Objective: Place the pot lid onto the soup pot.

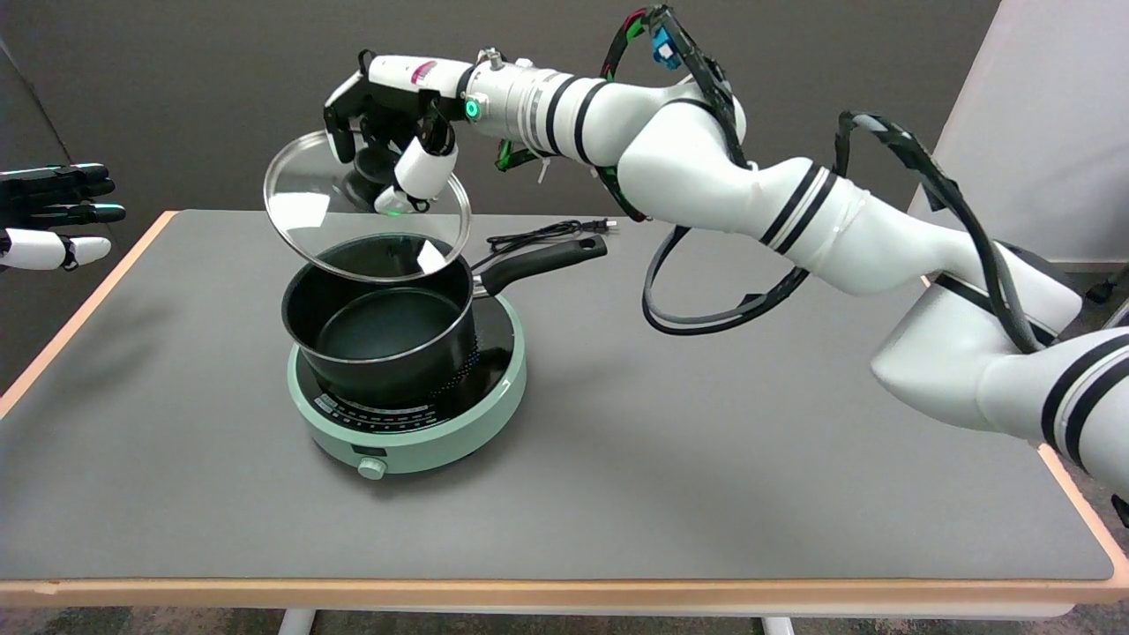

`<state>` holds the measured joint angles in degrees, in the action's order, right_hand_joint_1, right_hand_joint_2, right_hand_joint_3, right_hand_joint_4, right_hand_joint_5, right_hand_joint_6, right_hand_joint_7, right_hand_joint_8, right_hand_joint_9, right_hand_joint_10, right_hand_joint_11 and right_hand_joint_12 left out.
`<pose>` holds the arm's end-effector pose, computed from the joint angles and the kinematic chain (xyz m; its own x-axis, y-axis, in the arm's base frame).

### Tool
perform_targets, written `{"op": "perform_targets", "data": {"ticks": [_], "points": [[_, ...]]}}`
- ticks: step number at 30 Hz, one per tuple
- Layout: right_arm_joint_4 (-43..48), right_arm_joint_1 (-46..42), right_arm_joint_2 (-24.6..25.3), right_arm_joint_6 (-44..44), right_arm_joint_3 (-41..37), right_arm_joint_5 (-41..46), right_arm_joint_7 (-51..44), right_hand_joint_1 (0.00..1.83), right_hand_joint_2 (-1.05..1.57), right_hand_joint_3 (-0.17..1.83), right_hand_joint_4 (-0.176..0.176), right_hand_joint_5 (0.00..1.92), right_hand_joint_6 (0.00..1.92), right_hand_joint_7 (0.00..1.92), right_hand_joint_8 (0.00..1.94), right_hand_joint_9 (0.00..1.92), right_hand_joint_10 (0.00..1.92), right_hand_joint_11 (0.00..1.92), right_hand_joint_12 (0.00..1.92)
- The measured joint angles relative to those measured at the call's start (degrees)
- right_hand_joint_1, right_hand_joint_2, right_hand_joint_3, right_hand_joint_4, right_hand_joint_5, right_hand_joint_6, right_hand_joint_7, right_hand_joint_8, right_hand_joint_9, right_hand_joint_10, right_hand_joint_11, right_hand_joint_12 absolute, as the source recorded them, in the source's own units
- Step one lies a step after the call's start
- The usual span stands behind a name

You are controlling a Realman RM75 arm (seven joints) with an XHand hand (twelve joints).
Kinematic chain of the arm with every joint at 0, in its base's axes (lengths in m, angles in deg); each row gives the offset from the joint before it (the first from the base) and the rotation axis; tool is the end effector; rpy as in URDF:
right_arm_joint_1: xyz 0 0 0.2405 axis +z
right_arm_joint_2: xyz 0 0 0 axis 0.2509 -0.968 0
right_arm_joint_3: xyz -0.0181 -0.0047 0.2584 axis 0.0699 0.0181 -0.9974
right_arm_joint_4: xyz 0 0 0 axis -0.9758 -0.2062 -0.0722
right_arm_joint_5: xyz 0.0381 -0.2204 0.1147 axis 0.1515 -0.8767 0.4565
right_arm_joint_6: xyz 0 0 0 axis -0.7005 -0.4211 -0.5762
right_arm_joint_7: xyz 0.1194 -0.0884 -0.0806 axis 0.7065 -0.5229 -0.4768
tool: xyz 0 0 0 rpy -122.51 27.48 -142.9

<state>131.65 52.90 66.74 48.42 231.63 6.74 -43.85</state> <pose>-0.0360 -0.5566 0.0838 0.9312 -0.2504 0.2647 -0.3571 -0.4822 0.8000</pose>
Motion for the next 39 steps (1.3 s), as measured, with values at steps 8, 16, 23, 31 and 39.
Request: {"op": "perform_targets", "data": {"ticks": [8, 16, 23, 31, 39], "points": [[-1.86, 1.52, 1.57, -6.17, -1.23, 3.00, -3.91, 1.35, 0.88, 0.64, 0.176, 0.58, 1.27, 0.84, 1.42, 0.76, 1.84, 0.53, 1.88], [-3.54, 3.17, 3.16, -10.58, -2.53, 5.52, -9.77, 1.35, 0.88, 0.64, 0.176, 0.58, 1.28, 0.83, 1.42, 0.75, 1.85, 0.52, 1.87], [-5.16, 4.54, 5.05, -14.21, -3.63, 7.39, -15.30, 1.34, 0.91, 0.61, 0.176, 0.55, 1.29, 0.81, 1.44, 0.71, 1.87, 0.45, 1.91], [-9.11, 6.60, 8.38, -19.41, -4.40, 8.76, -21.44, 1.33, 0.92, 0.61, 0.176, 0.52, 1.33, 0.79, 1.47, 0.66, 1.90, 0.38, 1.91], [-12.80, 8.62, 11.00, -22.15, -4.89, 10.10, -25.98, 1.33, 0.94, 0.60, 0.176, 0.50, 1.33, 0.78, 1.49, 0.63, 1.92, 0.33, 1.91]]}}
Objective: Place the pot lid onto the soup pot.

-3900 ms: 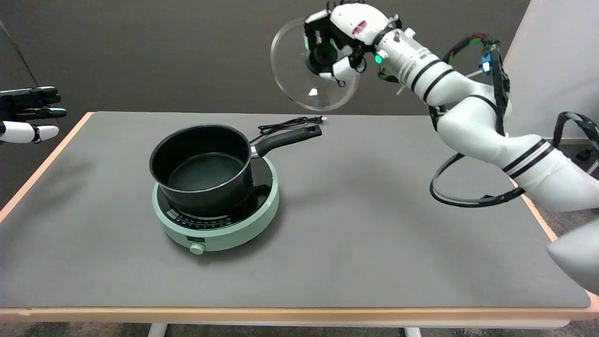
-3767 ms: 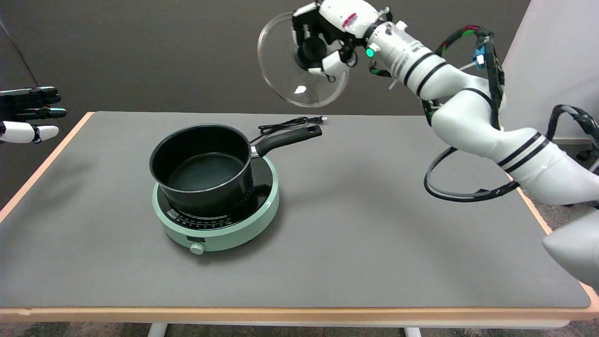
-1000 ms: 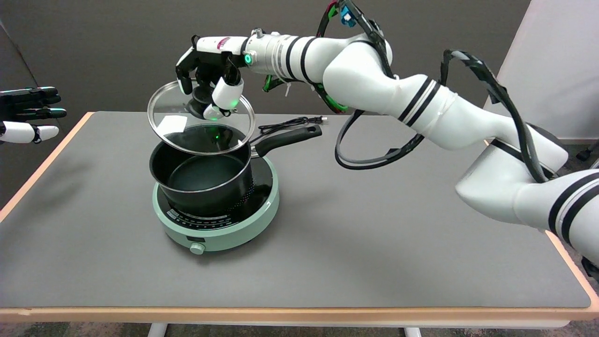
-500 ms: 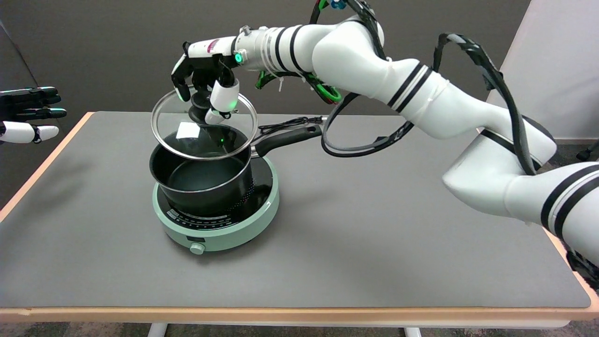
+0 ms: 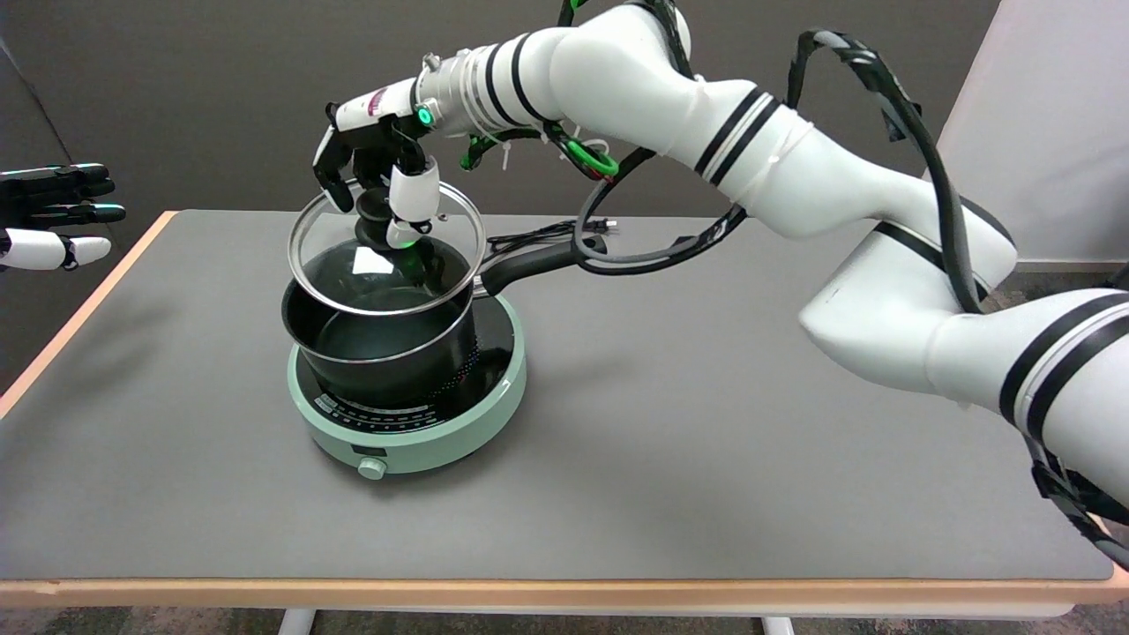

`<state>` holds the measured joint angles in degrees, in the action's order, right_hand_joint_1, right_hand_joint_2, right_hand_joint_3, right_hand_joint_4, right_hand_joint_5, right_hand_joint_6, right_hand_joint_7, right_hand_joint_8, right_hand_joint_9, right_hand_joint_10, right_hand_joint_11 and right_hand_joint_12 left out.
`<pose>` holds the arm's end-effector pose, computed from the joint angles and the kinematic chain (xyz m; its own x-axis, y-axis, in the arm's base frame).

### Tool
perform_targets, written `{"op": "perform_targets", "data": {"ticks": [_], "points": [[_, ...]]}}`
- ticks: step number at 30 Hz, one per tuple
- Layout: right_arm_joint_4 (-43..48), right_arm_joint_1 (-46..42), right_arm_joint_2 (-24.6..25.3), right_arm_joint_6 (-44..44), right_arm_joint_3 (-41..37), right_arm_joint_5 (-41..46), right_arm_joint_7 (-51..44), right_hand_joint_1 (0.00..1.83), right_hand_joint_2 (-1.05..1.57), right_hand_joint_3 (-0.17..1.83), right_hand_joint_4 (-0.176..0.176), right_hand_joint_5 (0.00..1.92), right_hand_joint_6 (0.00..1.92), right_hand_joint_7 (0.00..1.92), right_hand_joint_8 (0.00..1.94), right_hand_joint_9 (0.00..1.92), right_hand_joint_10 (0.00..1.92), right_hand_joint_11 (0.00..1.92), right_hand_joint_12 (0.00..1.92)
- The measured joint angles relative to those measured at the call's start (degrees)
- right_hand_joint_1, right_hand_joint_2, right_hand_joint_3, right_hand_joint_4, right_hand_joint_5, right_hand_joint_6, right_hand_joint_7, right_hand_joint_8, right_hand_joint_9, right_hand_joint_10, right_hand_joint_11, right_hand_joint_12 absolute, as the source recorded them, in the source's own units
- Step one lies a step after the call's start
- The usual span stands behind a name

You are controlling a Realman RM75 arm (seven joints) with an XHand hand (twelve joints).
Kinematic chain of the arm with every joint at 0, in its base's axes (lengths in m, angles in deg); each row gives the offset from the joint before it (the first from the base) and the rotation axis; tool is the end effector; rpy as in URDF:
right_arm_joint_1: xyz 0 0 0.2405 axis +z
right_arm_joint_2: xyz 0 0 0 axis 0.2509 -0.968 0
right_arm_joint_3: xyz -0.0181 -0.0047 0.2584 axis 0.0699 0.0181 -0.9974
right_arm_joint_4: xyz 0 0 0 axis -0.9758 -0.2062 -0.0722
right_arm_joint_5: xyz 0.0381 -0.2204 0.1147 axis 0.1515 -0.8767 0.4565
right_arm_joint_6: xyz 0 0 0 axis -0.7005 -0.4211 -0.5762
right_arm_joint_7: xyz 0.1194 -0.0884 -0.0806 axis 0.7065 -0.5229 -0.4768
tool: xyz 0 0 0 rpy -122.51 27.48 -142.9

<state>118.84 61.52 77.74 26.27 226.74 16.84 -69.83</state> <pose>-0.0303 -0.5674 0.0511 0.9198 -0.3840 -0.0805 -0.1400 -0.5128 0.8470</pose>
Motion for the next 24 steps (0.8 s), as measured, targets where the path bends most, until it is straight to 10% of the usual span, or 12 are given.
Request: {"op": "perform_targets", "data": {"ticks": [24], "points": [[-9.42, 3.82, 6.05, -3.92, -0.62, 7.26, -10.12, 1.33, 0.95, 0.56, 0.176, 0.51, 1.28, 0.78, 1.47, 0.65, 1.90, 0.35, 1.91]]}}
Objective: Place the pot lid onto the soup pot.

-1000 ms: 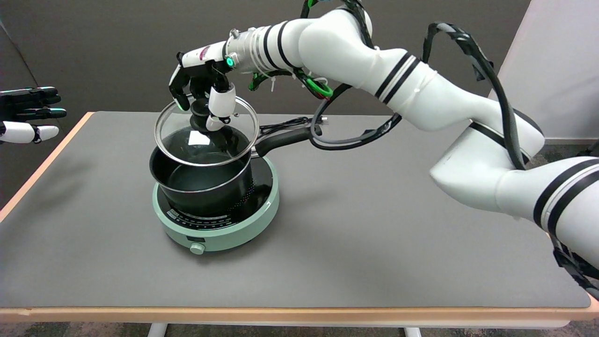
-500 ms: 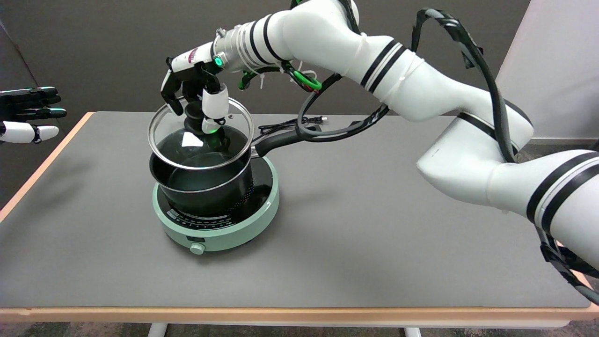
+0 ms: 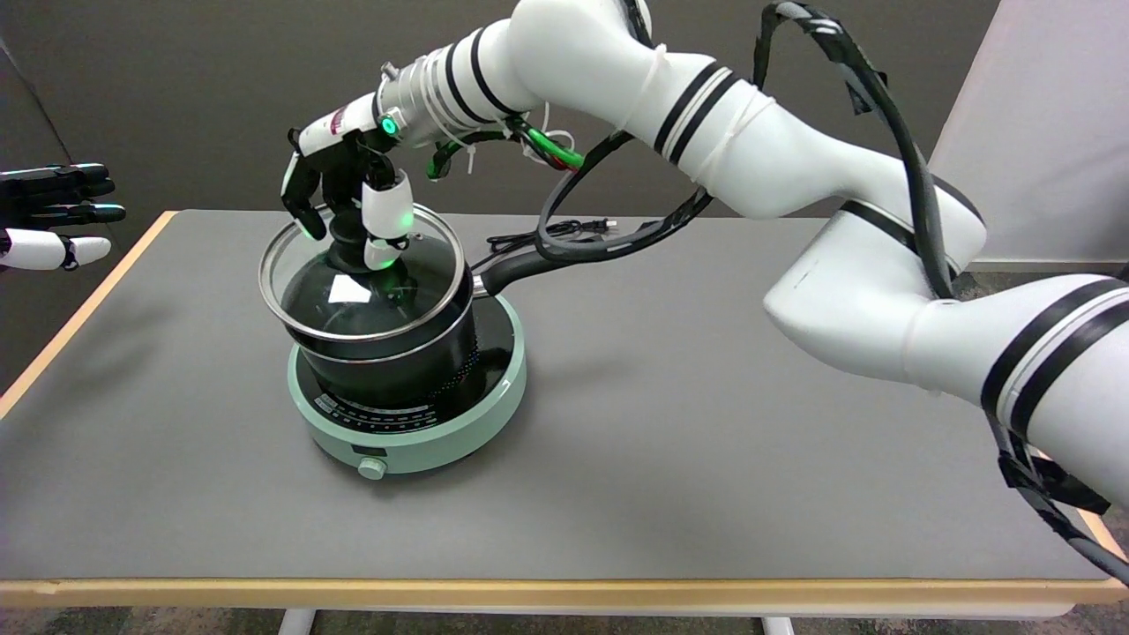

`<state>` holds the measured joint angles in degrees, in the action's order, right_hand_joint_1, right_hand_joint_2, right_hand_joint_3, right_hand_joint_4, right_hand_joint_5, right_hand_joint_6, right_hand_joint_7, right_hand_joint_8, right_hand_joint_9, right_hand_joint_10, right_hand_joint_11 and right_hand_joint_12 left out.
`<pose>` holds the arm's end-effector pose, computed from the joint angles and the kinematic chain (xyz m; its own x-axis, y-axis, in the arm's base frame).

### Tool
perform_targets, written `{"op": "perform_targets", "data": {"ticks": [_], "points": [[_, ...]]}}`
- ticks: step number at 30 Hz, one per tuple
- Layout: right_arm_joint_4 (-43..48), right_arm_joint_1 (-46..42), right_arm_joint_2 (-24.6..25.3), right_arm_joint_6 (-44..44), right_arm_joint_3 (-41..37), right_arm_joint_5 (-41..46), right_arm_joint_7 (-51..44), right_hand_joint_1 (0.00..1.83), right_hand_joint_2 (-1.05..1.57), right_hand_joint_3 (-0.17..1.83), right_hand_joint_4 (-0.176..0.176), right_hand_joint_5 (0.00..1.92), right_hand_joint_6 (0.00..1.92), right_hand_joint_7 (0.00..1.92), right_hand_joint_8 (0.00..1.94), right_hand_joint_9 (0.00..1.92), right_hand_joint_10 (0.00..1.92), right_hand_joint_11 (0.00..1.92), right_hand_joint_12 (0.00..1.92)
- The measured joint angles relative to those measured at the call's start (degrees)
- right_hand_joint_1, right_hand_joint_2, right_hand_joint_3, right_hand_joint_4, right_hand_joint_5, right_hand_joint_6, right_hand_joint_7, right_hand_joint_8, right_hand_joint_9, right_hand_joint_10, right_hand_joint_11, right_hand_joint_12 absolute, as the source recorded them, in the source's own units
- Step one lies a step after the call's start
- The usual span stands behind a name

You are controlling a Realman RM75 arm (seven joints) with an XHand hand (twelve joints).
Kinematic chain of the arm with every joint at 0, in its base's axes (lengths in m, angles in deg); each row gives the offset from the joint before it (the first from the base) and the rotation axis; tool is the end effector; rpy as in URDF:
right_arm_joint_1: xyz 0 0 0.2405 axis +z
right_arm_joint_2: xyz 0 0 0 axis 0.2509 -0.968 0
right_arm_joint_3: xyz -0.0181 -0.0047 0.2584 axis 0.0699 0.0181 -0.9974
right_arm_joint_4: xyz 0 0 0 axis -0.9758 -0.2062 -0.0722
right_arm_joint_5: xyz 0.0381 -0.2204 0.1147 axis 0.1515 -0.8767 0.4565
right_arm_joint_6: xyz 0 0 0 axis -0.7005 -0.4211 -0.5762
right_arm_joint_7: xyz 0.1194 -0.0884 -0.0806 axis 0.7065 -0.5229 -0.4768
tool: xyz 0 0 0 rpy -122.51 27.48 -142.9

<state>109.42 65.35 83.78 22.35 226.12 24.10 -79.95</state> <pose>-0.0327 -0.5664 0.0215 0.8860 -0.4308 -0.1713 -0.1295 -0.5848 0.8008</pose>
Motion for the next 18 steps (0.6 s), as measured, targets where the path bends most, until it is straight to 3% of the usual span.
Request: {"op": "perform_targets", "data": {"ticks": [18], "points": [[-5.61, 1.92, 2.55, -3.43, -1.07, 4.60, -5.53, 1.34, 0.91, 0.61, 0.176, 0.55, 1.28, 0.81, 1.44, 0.71, 1.86, 0.46, 1.88]]}}
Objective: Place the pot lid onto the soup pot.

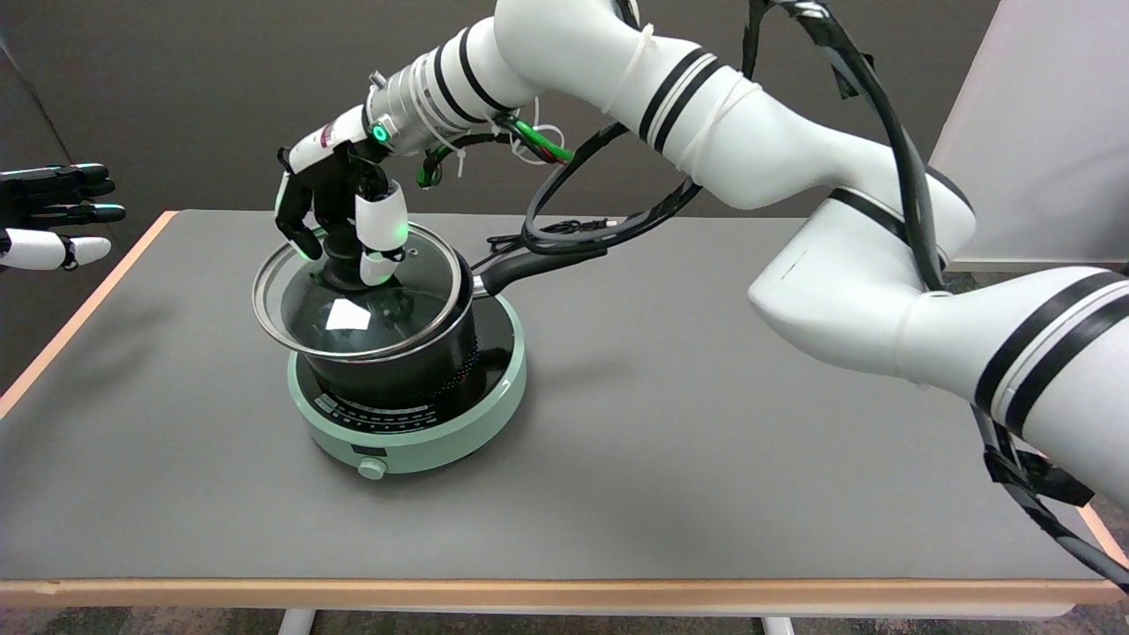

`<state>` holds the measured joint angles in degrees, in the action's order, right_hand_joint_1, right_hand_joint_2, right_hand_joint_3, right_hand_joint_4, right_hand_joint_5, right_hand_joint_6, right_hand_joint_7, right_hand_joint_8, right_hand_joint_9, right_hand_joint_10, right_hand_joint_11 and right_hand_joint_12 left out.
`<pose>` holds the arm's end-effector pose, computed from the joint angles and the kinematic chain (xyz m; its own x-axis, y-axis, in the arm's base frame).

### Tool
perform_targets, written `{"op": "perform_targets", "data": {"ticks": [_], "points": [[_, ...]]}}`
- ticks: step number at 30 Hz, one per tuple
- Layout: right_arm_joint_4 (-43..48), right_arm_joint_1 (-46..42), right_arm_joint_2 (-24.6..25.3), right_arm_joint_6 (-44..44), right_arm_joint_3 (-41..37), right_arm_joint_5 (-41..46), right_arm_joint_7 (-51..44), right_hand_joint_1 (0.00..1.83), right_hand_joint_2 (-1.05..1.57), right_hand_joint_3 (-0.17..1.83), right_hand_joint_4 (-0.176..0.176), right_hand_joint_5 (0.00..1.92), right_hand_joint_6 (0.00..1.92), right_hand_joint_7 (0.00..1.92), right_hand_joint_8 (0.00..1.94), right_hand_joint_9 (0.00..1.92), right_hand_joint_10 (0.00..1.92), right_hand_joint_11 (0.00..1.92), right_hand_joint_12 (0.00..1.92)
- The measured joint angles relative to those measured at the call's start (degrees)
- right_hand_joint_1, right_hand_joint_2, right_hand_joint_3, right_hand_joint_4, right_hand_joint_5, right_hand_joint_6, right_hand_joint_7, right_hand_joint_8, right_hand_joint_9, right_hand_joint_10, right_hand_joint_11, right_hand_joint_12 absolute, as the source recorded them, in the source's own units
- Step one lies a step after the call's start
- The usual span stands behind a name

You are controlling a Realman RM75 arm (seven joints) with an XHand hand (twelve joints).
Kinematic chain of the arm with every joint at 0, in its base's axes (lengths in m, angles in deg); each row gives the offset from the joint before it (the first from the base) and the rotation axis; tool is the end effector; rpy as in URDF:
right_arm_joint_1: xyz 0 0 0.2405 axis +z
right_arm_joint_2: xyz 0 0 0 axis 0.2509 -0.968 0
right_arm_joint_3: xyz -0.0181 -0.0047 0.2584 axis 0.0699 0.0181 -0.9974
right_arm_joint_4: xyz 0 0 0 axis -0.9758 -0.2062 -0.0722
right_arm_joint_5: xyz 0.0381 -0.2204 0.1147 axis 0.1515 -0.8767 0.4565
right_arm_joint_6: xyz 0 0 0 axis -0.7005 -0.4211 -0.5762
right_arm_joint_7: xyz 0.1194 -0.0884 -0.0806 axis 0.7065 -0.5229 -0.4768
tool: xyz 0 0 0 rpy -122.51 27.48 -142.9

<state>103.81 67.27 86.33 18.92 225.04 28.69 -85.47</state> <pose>-0.0375 -0.5645 0.0133 0.8535 -0.4759 -0.2124 -0.1517 -0.6168 0.7724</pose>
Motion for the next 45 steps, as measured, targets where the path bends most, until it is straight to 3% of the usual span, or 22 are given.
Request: {"op": "perform_targets", "data": {"ticks": [45], "points": [[-8.74, 0.83, 2.80, 1.57, -1.06, -1.08, -6.92, 1.35, 0.87, 0.66, 0.176, 0.58, 1.30, 0.84, 1.42, 0.76, 1.83, 0.55, 1.83]]}}
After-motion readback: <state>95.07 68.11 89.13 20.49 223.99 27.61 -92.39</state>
